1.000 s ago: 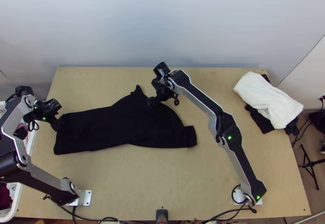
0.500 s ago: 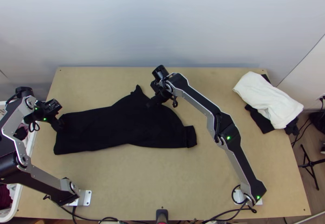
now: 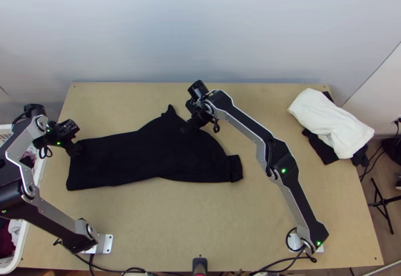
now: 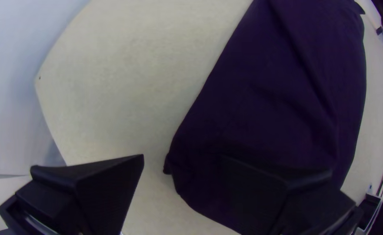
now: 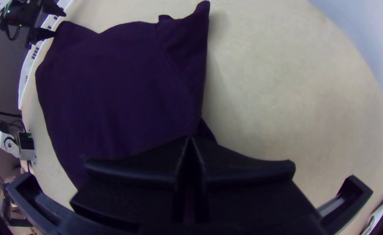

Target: Fold the t-shirt

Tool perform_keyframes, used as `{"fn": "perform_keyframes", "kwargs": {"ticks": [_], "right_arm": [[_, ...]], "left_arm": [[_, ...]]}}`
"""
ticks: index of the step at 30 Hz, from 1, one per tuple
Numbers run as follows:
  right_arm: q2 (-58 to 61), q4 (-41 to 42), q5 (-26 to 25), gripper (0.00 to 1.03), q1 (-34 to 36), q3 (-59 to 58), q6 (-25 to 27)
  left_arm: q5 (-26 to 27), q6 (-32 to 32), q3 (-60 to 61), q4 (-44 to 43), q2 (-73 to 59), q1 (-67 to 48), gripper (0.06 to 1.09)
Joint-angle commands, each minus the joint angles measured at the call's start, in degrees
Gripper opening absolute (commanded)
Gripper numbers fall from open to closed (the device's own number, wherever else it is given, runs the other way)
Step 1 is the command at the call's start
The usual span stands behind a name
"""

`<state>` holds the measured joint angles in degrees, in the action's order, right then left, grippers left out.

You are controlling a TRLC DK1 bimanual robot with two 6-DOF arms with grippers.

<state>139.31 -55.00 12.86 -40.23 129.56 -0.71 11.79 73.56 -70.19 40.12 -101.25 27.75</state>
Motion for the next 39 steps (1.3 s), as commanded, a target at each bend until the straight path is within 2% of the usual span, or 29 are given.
{"fn": "perform_keyframes", "kwargs": {"ticks": [1,4,5,7,8,10,11,12,18,23,29,39], "right_arm": [[-0.6,0.1,0.0,0.03,-0.1,-0.3,0.1],[-1.1,0.1,0.0,0.03,-0.1,-0.3,0.1],[-1.1,0.1,-0.1,0.03,-0.1,-0.3,0.2],[-1.5,0.1,0.0,0.03,-0.1,-0.3,0.1],[-1.6,0.1,0.0,0.03,0.0,-0.3,0.1],[-1.6,0.0,0.0,0.03,-0.1,-0.4,0.1],[-1.6,0.0,0.0,0.03,-0.1,-0.4,0.1],[-1.6,0.0,0.0,0.03,-0.2,-0.4,0.1],[-3.0,-0.1,0.0,0.03,-0.4,-1.3,0.1],[-8.5,0.0,-0.1,0.03,0.7,-1.9,0.1],[-17.4,0.0,0.0,0.03,5.2,-1.9,0.0],[-34.2,0.6,0.0,0.03,14.9,-1.2,-0.6]], "left_arm": [[0.0,-0.7,0.6,1.9,-1.7,-2.2,0.75],[0.0,-1.8,1.9,0.9,-1.3,-2.6,0.74],[0.0,-2.1,2.1,1.0,-1.1,-2.7,0.68],[0.2,-2.6,2.6,1.2,-0.3,-2.9,0.41],[0.7,-3.2,2.7,1.1,-0.1,-2.8,0.37],[0.8,-4.0,3.3,1.0,-0.2,-2.8,0.36],[1.0,-4.0,3.7,1.0,-0.2,-2.8,0.25],[2.0,-4.3,3.8,1.0,-0.1,-2.7,0.10],[4.3,-8.3,2.3,0.4,1.6,-0.3,0.10],[11.3,-14.7,-3.7,6.6,5.2,2.8,0.10],[19.2,-25.6,-11.5,11.1,11.3,5.2,0.10],[27.1,-44.6,-32.3,14.5,12.7,10.2,0.10]]}}
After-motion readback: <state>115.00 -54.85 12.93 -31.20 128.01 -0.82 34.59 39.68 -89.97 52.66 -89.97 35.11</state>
